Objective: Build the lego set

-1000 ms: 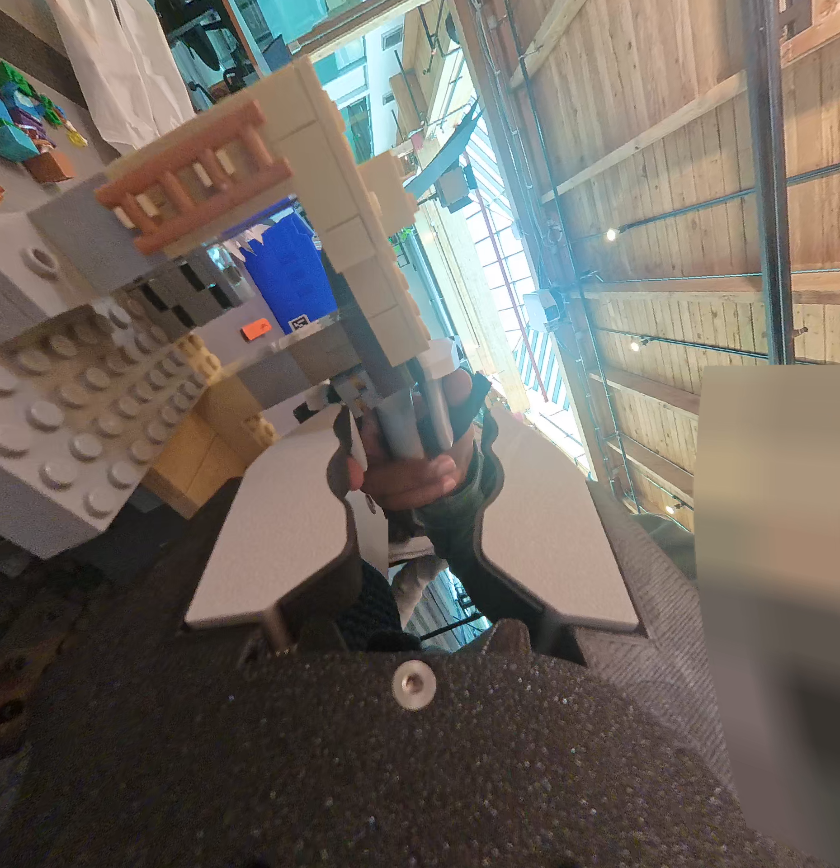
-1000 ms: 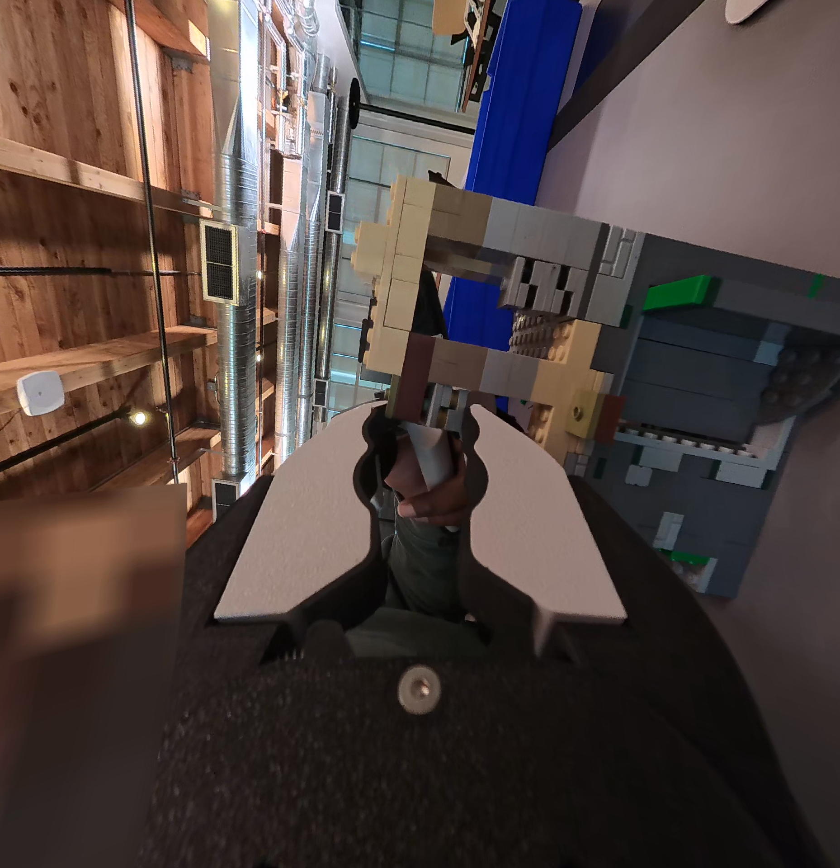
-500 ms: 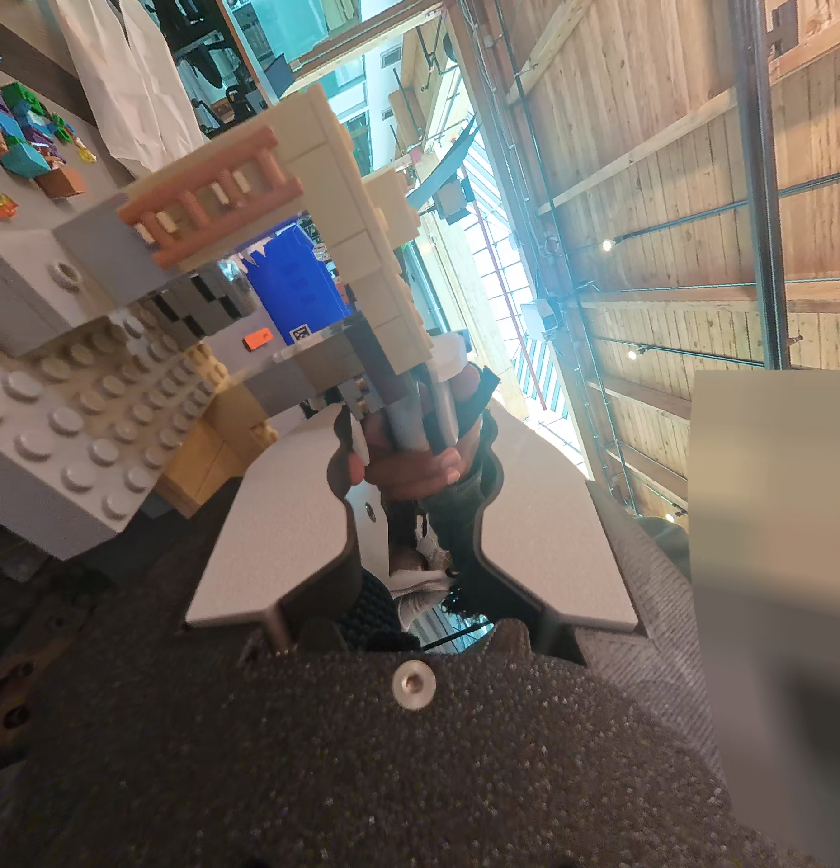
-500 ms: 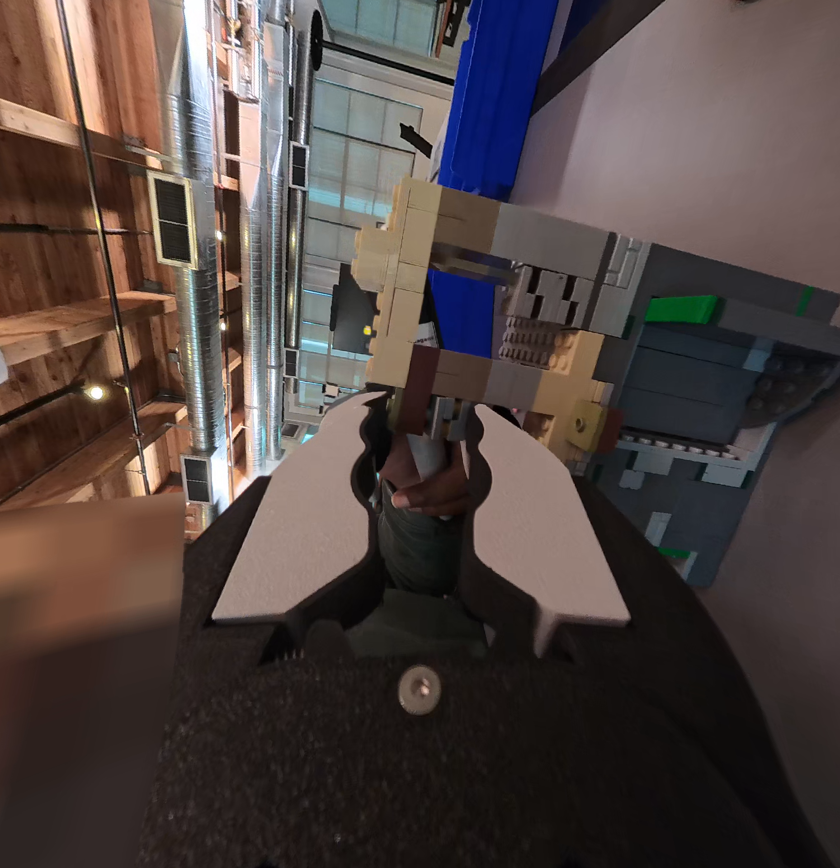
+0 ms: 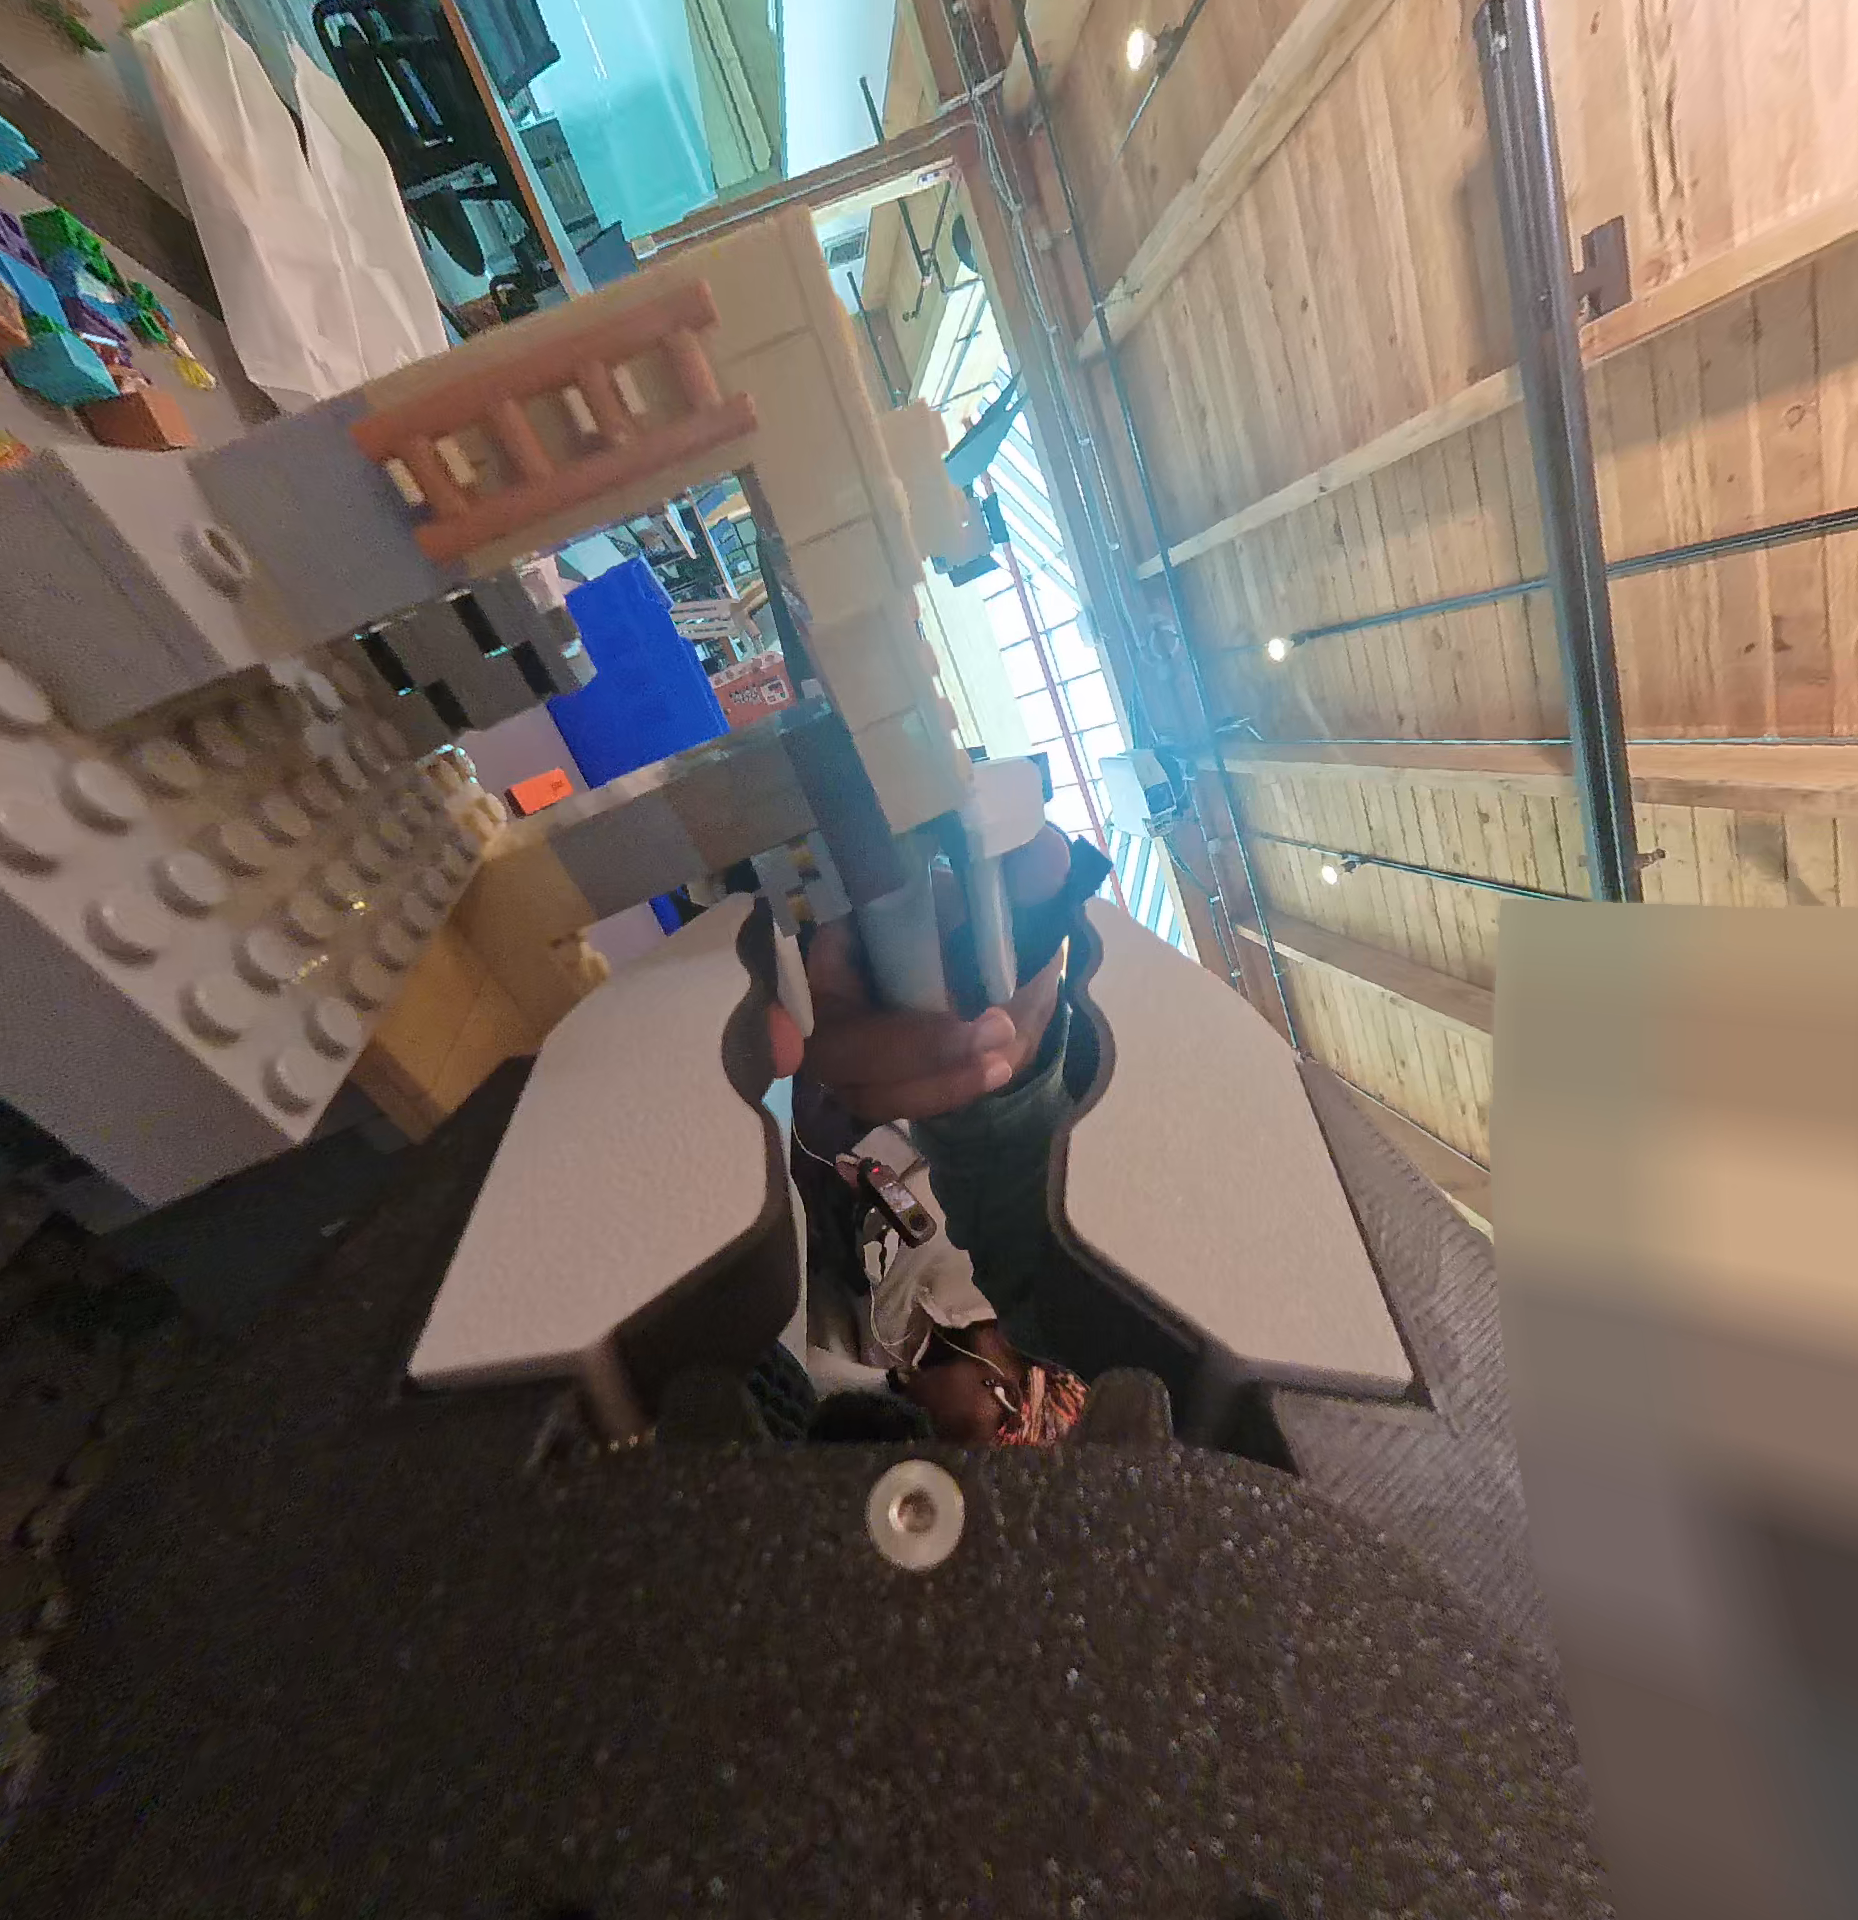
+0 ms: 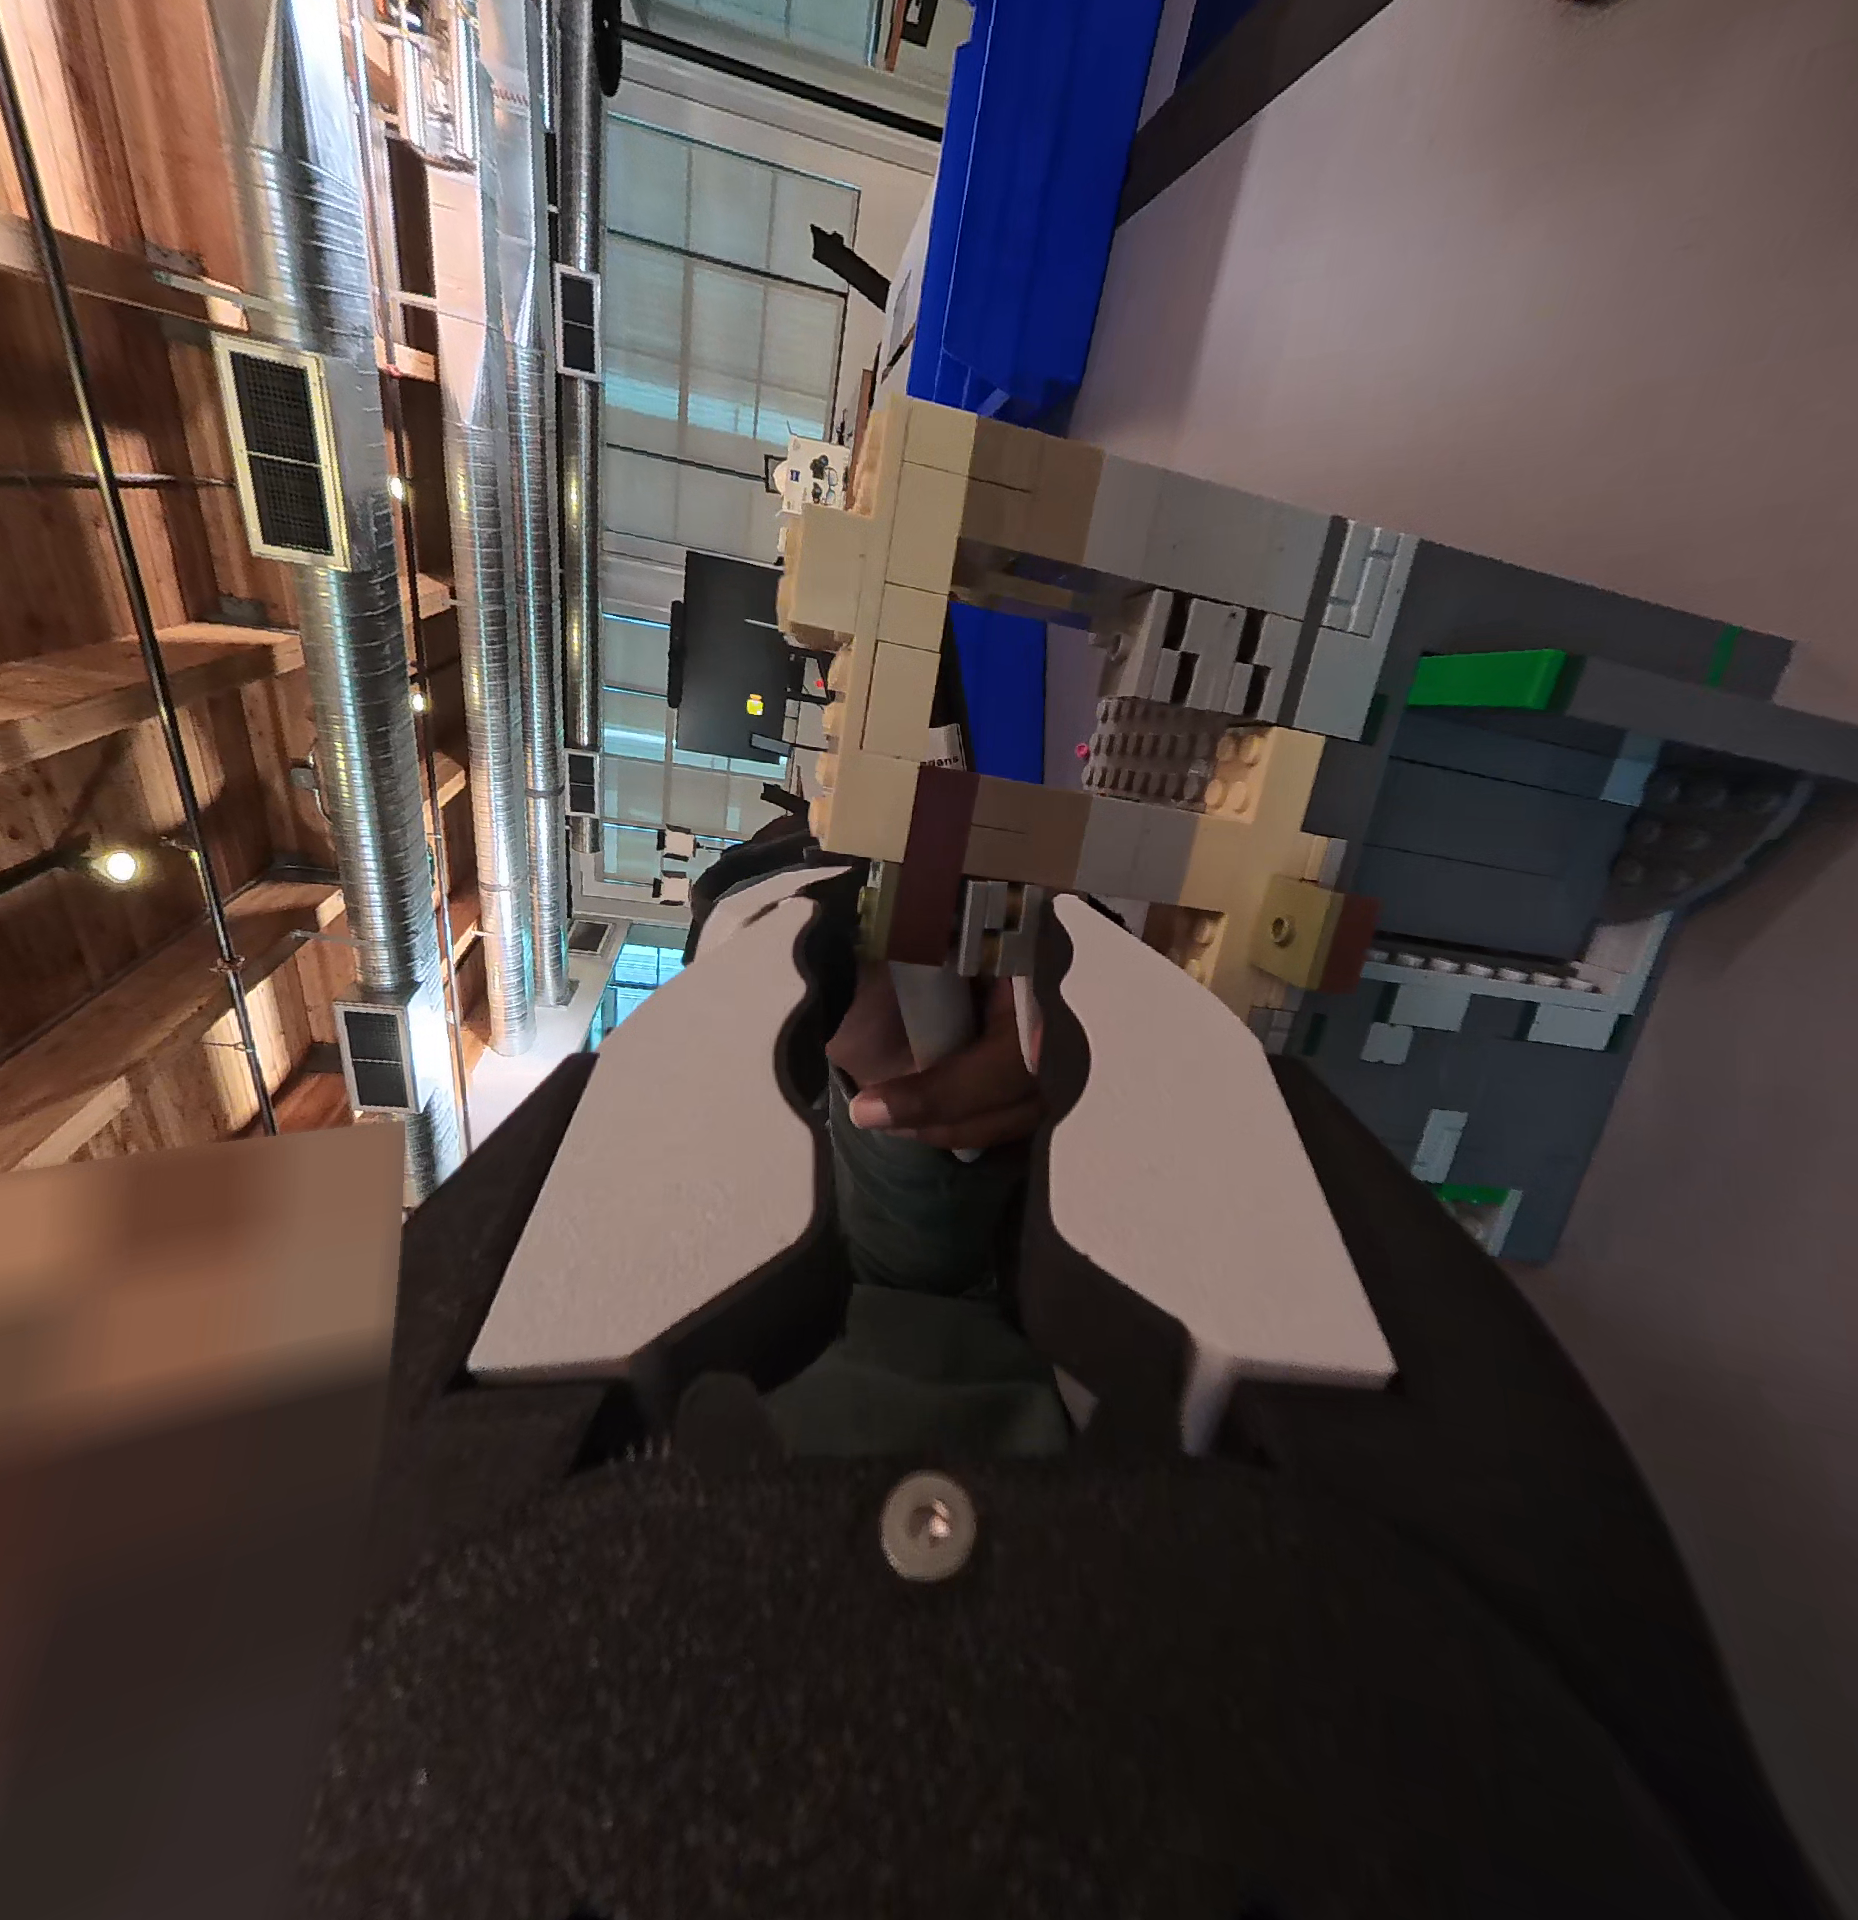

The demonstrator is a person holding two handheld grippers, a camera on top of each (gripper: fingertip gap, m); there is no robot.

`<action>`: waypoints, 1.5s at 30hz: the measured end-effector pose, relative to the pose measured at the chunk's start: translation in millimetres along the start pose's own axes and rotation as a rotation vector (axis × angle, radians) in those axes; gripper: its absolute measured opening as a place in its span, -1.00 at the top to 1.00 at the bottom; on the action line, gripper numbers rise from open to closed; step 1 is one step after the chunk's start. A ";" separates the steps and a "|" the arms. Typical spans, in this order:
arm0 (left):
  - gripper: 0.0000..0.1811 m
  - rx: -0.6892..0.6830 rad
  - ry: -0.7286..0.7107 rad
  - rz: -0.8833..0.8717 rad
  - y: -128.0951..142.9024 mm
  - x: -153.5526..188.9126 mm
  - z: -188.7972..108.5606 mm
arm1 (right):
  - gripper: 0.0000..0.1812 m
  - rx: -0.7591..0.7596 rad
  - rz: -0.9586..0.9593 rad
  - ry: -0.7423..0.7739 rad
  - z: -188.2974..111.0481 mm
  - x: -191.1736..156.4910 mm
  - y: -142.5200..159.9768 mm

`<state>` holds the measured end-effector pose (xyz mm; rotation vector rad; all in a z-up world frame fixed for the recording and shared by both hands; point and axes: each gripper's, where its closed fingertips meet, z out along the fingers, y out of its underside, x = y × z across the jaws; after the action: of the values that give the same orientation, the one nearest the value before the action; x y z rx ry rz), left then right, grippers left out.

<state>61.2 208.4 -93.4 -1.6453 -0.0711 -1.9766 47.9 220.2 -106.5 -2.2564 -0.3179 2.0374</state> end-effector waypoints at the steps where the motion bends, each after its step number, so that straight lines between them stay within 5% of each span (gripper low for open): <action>1: 0.41 0.001 -0.001 0.002 -0.2 0.1 0.0 | 0.62 0.000 0.000 0.001 0.2 0.9 -0.1; 27: 0.41 0.023 -0.008 0.036 -2.8 -1.2 -0.7 | 0.69 0.075 0.009 -0.053 2.5 3.0 -3.7; 45: 0.42 -0.023 -0.085 0.184 10.5 12.0 -18.2 | 0.60 -0.033 0.019 -0.078 7.3 0.2 1.1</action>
<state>48.6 188.0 -90.1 -1.6865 0.0695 -1.7765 40.8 218.6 -107.7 -2.2106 -0.3391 2.1500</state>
